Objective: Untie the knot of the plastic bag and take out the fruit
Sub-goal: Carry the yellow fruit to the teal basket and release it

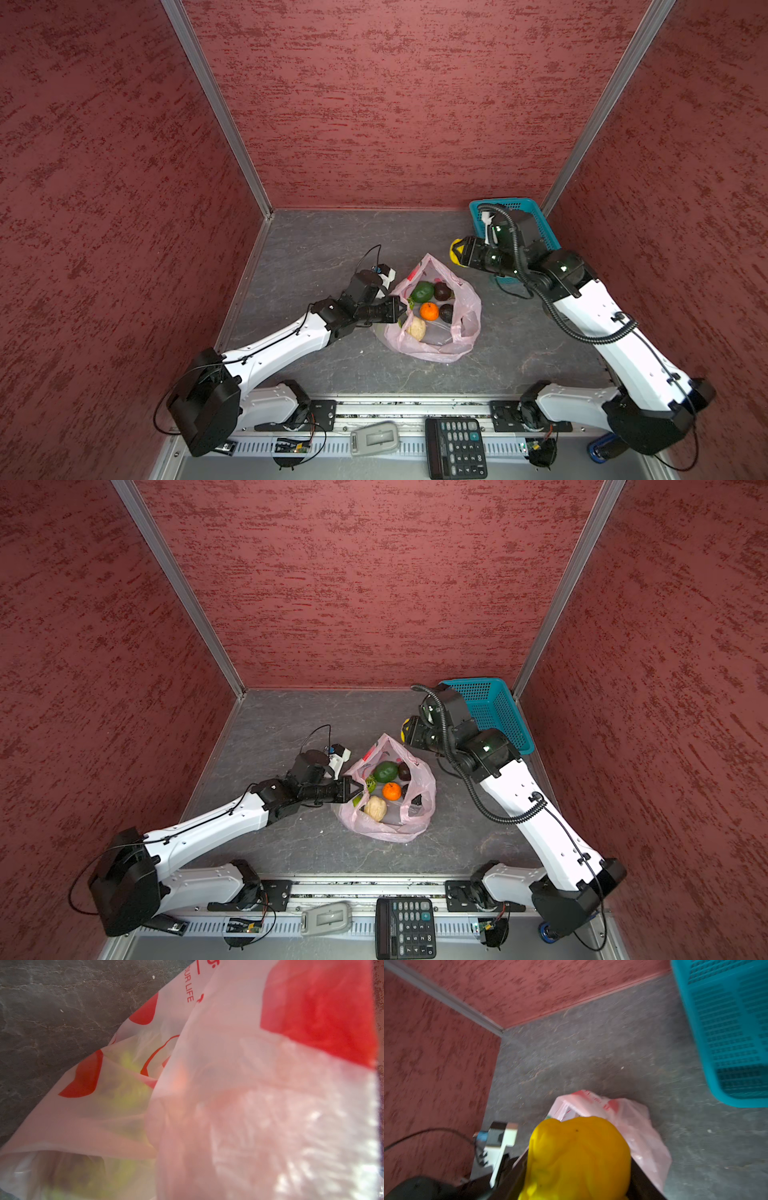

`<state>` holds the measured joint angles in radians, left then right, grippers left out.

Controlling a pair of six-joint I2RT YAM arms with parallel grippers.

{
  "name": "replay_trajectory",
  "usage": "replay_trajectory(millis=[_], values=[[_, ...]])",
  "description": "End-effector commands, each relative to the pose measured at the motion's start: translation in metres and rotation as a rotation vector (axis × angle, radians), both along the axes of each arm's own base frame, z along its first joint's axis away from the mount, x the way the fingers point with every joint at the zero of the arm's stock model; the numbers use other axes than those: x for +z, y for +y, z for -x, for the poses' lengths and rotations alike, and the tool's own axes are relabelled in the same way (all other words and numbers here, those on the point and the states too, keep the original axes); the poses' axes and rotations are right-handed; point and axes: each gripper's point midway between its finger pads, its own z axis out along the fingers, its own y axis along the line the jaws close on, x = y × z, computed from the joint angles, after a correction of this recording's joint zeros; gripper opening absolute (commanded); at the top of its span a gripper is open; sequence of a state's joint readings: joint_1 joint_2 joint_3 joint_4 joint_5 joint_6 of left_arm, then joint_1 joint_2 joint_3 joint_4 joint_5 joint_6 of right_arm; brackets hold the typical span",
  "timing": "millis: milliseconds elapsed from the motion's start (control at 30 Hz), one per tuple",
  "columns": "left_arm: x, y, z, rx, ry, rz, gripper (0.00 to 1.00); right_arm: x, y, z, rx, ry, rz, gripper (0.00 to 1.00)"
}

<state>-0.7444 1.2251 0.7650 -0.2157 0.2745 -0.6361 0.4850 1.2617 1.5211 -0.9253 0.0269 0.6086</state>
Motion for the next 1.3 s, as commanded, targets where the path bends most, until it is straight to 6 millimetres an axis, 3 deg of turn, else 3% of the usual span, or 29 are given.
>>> replay_trajectory(millis=[0,200,400,500,600,733,900,1000,1167,1267], values=[[0.011,-0.003,-0.009,0.016,-0.037,0.018,0.0,-0.006,-0.039,-0.028,-0.061,-0.018,0.03,0.39],[0.012,-0.005,-0.01,0.01,-0.041,0.023,0.0,-0.057,-0.123,-0.095,-0.268,0.01,0.061,0.39],[0.015,-0.009,-0.011,0.004,-0.051,0.03,0.0,-0.117,-0.183,-0.155,-0.389,0.073,0.085,0.38],[0.014,-0.011,-0.01,-0.004,-0.051,0.032,0.0,-0.154,-0.204,-0.179,-0.421,0.142,0.09,0.39],[0.011,-0.012,-0.011,-0.01,-0.044,0.027,0.0,-0.194,-0.212,-0.193,-0.419,0.222,0.087,0.4],[0.012,-0.014,-0.012,-0.008,-0.04,0.03,0.0,-0.223,-0.216,-0.199,-0.419,0.274,0.113,0.48],[0.016,-0.017,-0.013,-0.008,-0.038,0.029,0.0,-0.238,-0.217,-0.197,-0.416,0.315,0.126,0.69],[0.018,-0.017,-0.013,-0.006,-0.034,0.03,0.0,-0.236,-0.216,-0.194,-0.415,0.324,0.122,0.81],[0.022,-0.02,-0.012,-0.017,-0.036,0.04,0.0,-0.215,-0.215,-0.185,-0.42,0.314,0.128,0.98],[0.019,-0.022,-0.01,-0.033,-0.035,0.034,0.0,-0.196,-0.21,-0.176,-0.395,0.29,0.144,0.99]])
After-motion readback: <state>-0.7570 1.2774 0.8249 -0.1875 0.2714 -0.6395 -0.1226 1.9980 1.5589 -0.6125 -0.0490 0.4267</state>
